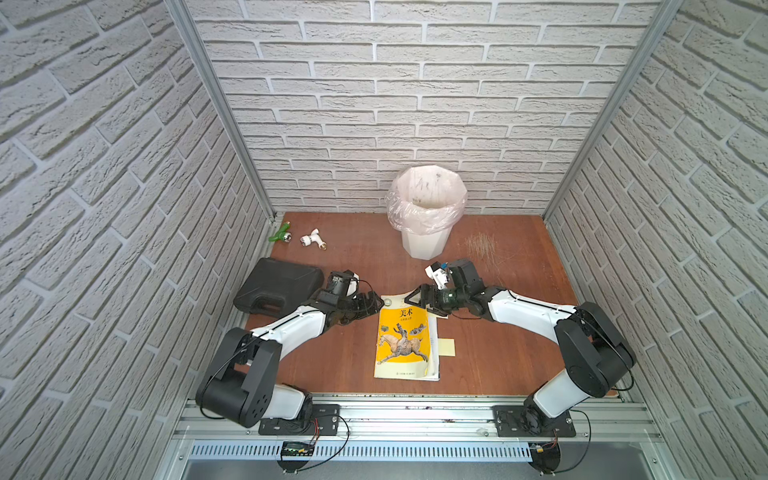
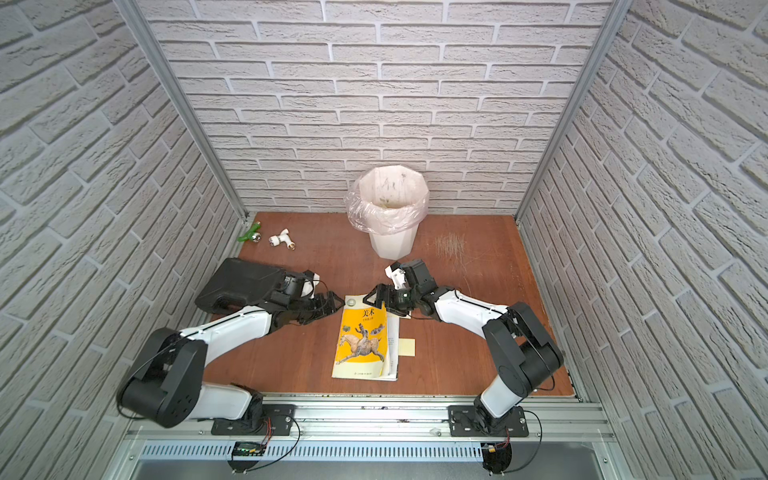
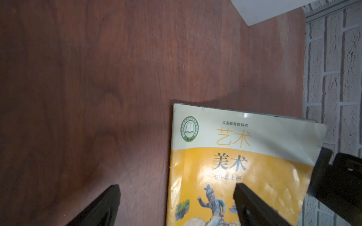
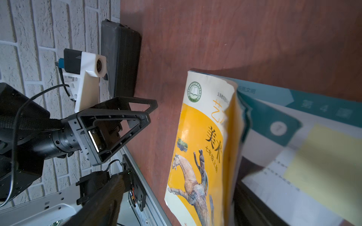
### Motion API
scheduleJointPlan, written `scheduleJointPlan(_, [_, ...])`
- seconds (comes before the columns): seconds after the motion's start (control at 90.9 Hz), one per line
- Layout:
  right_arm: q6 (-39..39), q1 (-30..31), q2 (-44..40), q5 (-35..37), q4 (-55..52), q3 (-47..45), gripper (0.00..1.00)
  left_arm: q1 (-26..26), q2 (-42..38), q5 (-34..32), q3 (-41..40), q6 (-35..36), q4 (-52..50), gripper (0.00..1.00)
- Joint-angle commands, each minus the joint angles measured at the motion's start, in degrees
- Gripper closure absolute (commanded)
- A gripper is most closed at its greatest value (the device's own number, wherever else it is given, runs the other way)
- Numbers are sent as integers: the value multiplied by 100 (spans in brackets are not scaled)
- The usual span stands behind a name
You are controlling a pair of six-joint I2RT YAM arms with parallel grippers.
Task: Peel off the used sticky note
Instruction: Open the book at the center of the board.
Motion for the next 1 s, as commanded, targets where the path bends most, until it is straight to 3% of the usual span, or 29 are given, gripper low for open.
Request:
scheduleJointPlan(0.0, [266,161,-20,-295,542,-33,14,105,-576,-182,227,345,-784,4])
scheduleJointPlan(0.396, [401,737,473,-295,472,768,14,354,-2525,-686,850,687,-2700,2])
scheduleJointPlan(0.638, [482,1058,1301,-308,392,1584,15,354,-3668,-1215,1431,695,-3727,2])
scheduleJointPlan(0.99, [880,1219,2684,-600,607,2869,16,309,-4015,-871,1501,730,-3932,4])
